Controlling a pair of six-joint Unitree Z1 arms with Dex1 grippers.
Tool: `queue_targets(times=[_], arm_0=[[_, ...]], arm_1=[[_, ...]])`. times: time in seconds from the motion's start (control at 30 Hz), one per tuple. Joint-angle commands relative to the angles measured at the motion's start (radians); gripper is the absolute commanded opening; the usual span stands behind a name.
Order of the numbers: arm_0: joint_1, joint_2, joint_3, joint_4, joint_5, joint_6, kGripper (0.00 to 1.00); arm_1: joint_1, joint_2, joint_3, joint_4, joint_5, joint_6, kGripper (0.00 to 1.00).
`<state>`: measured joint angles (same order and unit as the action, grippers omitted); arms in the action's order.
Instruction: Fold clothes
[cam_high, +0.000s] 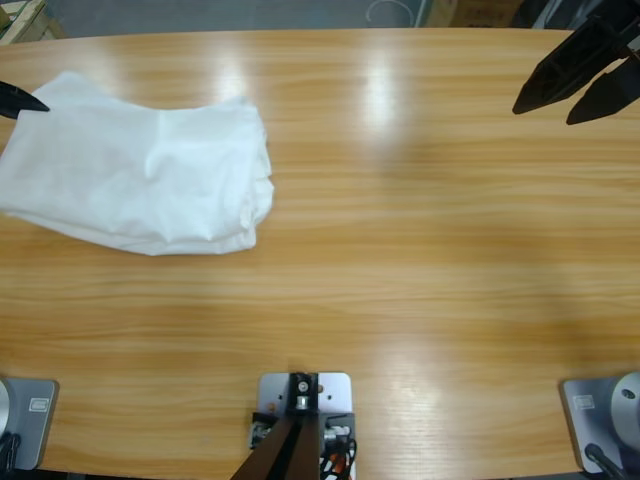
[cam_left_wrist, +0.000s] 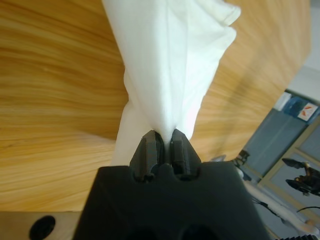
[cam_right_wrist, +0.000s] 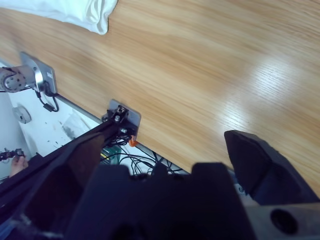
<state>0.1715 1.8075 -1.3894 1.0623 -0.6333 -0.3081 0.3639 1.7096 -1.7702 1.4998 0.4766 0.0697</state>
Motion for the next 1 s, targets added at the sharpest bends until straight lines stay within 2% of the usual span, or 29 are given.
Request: queue_targets(times=[0.03, 0.4, 0.7, 0.87, 1.0], arm_0=[[-0.081, 0.102, -0.023, 0.034, 0.026, 0.000, 0.000], [-0.305, 0.202, -0.171, 0.043, 0.033, -0.042, 0.000], [-0.525, 0.292, -0.186, 0.043, 0.037, -0.070, 0.000], [-0.617, 0.330, -0.230, 0.044, 0.040, -0.086, 0.000], [-0.656, 0.368, -0.278, 0.046, 0.040, -0.089, 0.000]], arm_1=[[-0.008, 0.000, 0.040, -0.011, 0.018, -0.016, 1.000], [-0.009, -0.007, 0.057, -0.012, 0.019, -0.023, 1.000], [-0.019, -0.010, 0.060, -0.012, 0.019, -0.030, 1.000], [-0.019, -0.015, 0.072, -0.014, 0.019, -0.033, 1.000], [-0.019, -0.021, 0.080, -0.016, 0.019, -0.033, 1.000]])
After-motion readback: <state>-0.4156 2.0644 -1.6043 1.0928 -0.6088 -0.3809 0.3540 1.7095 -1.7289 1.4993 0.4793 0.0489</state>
